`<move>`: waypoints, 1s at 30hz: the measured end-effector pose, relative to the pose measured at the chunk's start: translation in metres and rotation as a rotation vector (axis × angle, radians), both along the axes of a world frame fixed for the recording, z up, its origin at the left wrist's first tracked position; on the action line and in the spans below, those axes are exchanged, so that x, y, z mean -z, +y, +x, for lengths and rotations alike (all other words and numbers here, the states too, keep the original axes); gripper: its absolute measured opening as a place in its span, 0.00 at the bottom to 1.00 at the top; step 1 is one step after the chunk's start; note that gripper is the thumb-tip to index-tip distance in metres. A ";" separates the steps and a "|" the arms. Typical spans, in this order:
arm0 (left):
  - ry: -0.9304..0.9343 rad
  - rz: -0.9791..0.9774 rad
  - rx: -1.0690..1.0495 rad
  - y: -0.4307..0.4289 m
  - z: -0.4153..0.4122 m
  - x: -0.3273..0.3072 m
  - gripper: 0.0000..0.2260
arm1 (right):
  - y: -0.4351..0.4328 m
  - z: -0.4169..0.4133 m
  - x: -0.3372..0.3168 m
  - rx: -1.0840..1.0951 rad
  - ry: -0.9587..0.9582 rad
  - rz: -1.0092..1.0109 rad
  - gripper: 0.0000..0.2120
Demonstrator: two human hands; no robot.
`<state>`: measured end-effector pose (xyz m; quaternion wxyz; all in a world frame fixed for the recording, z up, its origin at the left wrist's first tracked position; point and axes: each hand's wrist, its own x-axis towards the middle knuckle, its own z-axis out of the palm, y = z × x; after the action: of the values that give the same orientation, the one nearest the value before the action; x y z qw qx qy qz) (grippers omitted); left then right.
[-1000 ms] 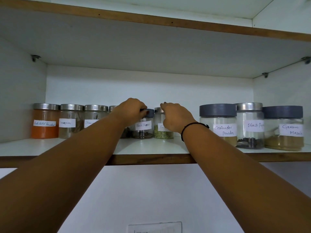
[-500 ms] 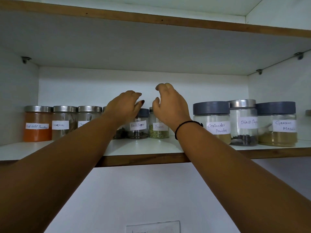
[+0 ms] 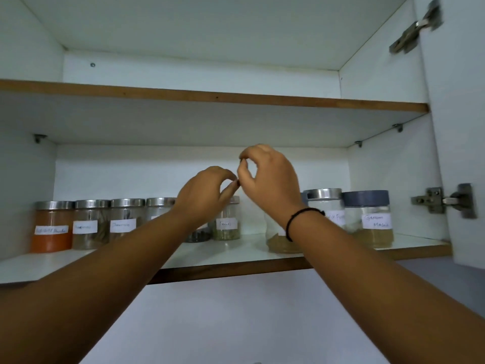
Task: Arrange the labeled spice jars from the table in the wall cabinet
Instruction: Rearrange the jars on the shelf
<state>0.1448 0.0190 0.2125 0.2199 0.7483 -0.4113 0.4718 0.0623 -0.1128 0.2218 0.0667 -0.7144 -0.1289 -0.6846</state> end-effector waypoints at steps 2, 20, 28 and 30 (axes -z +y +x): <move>0.048 0.028 0.093 -0.014 -0.021 -0.005 0.16 | -0.021 -0.018 -0.003 0.072 0.014 0.012 0.09; 0.159 0.170 0.039 -0.072 -0.066 0.008 0.10 | -0.119 -0.076 0.012 0.435 0.484 0.033 0.12; 0.231 0.167 0.042 -0.075 -0.051 0.002 0.09 | -0.125 -0.061 0.005 0.349 0.554 0.095 0.11; 0.250 0.163 0.043 -0.076 -0.046 0.002 0.09 | -0.126 -0.055 0.006 0.327 0.554 0.098 0.11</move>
<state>0.0986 -0.0566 0.2107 0.2180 0.8074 -0.4338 0.3352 0.0069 -0.2388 0.2158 0.0226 -0.8808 0.0436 -0.4710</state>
